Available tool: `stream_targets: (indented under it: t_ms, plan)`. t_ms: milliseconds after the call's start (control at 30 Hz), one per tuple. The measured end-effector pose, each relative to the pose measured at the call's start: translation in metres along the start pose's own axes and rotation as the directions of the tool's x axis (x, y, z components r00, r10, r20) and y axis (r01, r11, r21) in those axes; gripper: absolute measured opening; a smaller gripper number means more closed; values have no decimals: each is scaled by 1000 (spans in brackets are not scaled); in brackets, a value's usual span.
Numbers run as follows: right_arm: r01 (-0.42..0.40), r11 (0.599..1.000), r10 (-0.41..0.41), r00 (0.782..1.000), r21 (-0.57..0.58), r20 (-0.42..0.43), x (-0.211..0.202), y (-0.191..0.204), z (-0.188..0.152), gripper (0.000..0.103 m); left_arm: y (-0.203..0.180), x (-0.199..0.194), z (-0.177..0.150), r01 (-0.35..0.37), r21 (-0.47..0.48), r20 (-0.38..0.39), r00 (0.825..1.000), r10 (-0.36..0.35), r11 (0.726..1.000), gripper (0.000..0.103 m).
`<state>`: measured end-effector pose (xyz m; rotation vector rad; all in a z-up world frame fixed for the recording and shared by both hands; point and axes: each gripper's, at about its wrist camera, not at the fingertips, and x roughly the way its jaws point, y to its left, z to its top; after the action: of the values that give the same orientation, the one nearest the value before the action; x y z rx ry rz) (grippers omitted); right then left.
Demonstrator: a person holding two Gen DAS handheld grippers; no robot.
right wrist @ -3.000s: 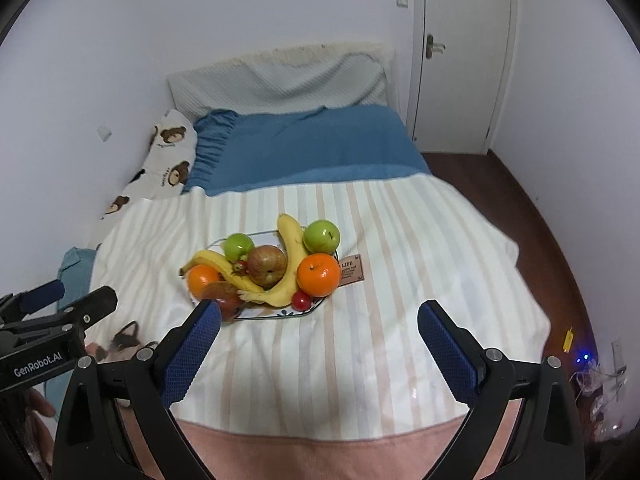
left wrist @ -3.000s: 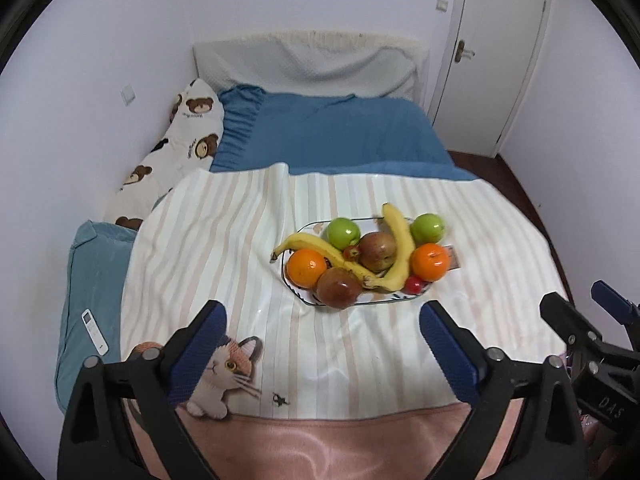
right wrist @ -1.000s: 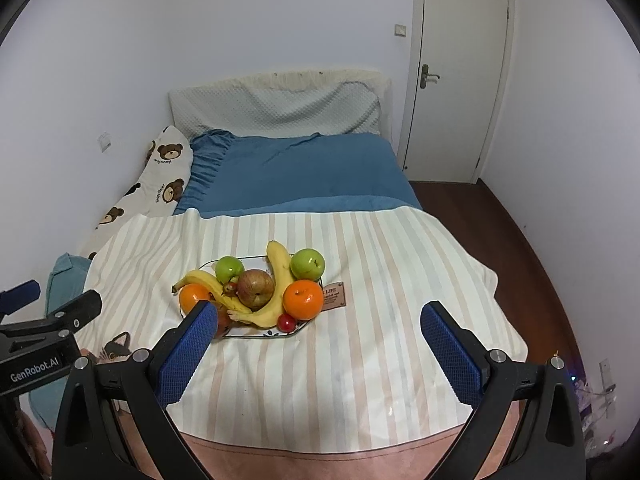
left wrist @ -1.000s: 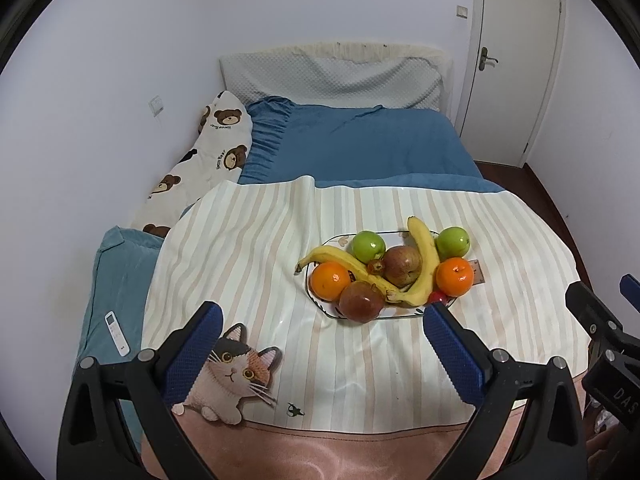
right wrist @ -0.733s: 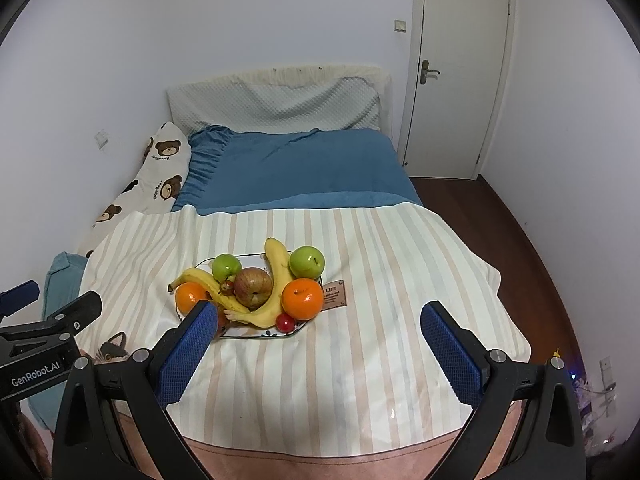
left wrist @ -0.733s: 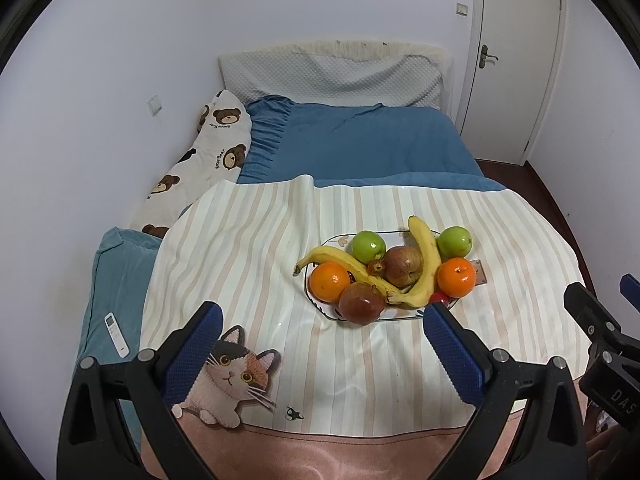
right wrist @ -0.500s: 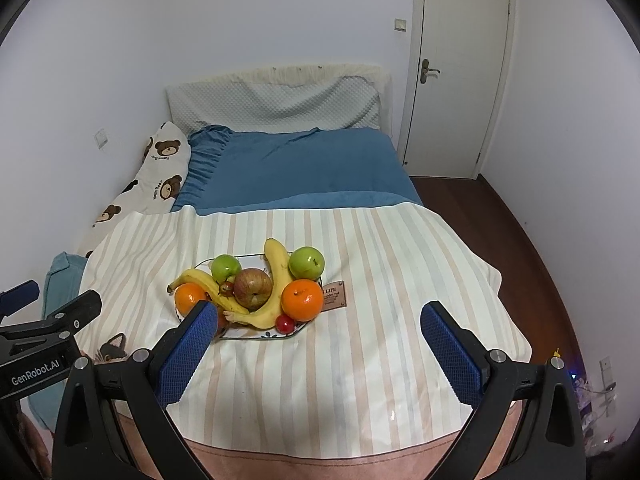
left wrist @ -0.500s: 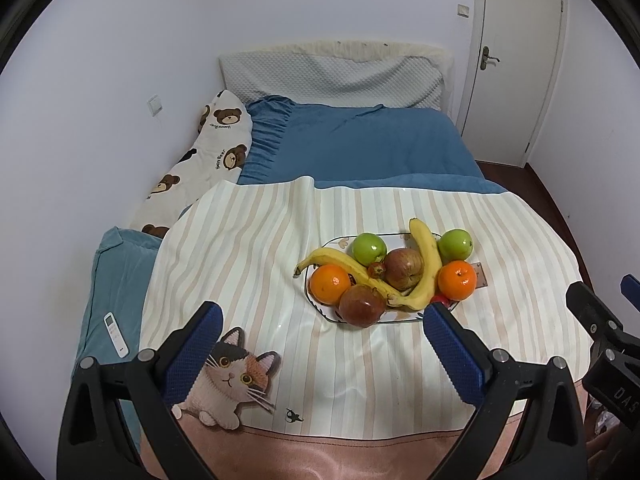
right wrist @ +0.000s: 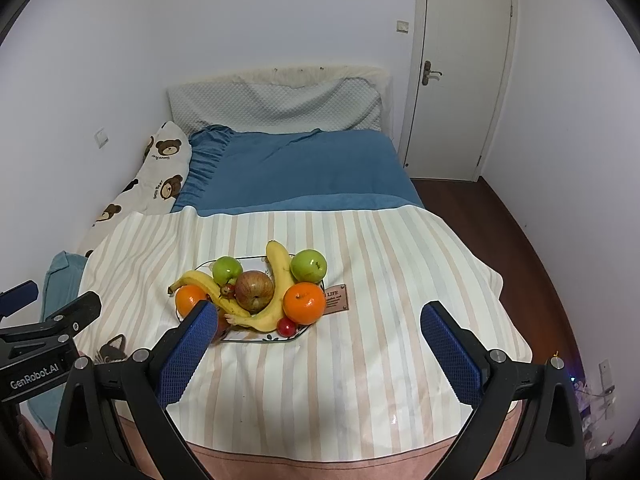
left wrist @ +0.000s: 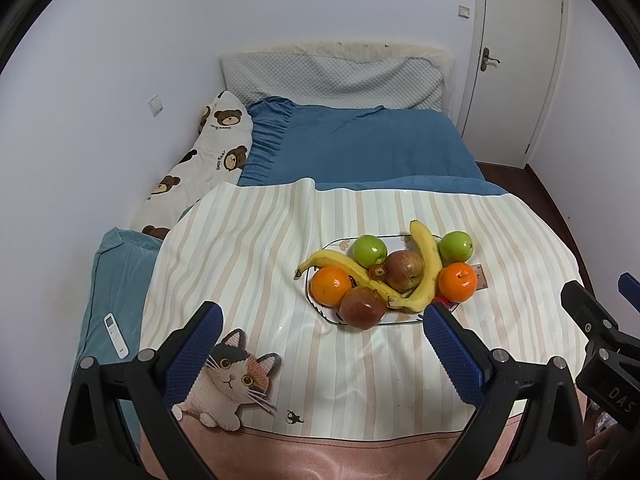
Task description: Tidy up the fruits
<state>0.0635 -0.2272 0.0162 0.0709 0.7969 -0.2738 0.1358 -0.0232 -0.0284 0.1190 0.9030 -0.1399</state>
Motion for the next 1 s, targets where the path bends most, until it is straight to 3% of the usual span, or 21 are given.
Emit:
stream_targets:
  t_ms: [1000]
  plan:
    - [-4, 1000, 4, 1000, -6, 7, -2, 3, 3, 103, 2, -1, 2, -6, -4, 3, 1000, 6, 1000, 102]
